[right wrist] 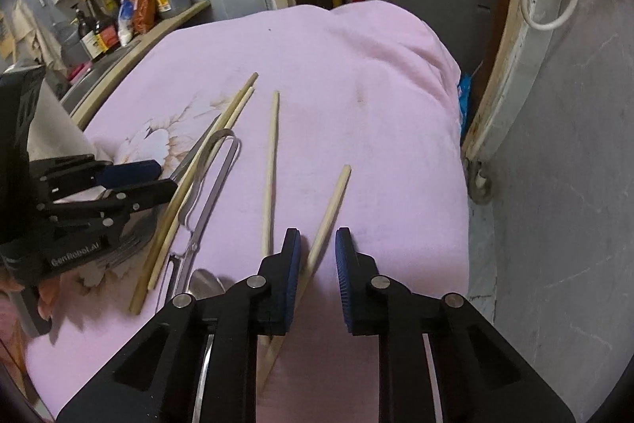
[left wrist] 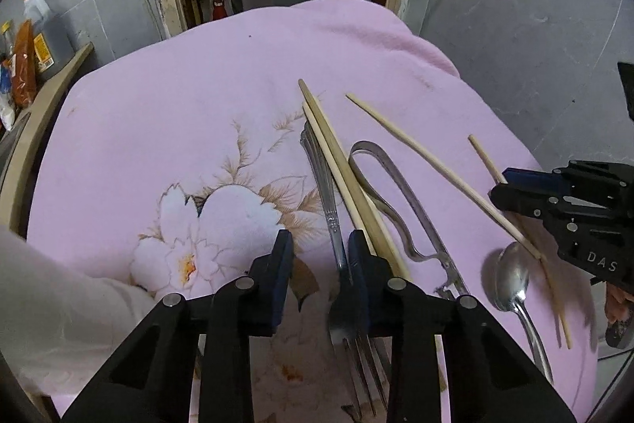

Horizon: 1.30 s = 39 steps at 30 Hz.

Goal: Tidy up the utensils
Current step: 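Grasp the metal fork with the left tool while the right tool grasps a chopstick, then lift the fork and chopstick and carry them over the white caddy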

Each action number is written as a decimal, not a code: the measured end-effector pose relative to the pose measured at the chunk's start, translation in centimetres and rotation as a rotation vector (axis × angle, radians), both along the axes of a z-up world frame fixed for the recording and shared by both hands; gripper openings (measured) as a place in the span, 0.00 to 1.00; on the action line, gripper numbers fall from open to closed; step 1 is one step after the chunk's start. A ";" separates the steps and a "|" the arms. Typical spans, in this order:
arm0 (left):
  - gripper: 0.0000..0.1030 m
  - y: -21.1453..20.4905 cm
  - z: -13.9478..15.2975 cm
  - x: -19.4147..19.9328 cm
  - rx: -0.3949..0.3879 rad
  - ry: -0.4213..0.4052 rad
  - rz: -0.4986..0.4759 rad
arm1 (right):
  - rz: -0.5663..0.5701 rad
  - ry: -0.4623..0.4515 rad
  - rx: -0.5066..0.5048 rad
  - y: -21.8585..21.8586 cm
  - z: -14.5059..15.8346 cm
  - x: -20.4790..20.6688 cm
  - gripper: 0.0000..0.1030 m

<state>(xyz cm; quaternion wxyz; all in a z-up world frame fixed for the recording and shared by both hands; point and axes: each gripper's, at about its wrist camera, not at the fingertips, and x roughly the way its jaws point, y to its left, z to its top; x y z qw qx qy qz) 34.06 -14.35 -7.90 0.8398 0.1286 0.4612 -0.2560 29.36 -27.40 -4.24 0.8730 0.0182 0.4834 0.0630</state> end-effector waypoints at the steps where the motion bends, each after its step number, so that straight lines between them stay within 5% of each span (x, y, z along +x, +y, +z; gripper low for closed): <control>1: 0.24 -0.2 0.0 0.2 0.011 0.001 -0.002 | -0.005 0.007 0.002 0.1 0.0 0.2 0.16; 5: 0.24 -1.1 0.0 1.8 0.043 0.054 0.013 | -0.043 0.042 0.033 -0.1 0.0 1.1 0.16; 11: 0.05 -1.6 0.3 2.7 0.066 0.105 0.053 | -0.087 0.081 0.048 -0.5 0.1 1.5 0.07; 20: 0.03 0.8 1.3 -0.5 -0.032 0.044 0.139 | -0.099 -0.003 0.168 -1.5 0.7 -0.5 0.03; 29: 0.03 4.7 4.5 -7.2 -0.226 -0.282 0.192 | 0.019 -0.402 0.125 2.3 4.7 -6.4 0.03; 34: 0.03 6.6 6.7 -8.9 -0.341 -0.419 0.232 | 0.064 -0.673 0.106 5.6 7.2 -9.4 0.03; 39: 0.03 8.5 10.0 -10.3 -0.416 -0.509 0.251 | 0.091 -0.830 0.145 7.7 9.4 -9.5 0.03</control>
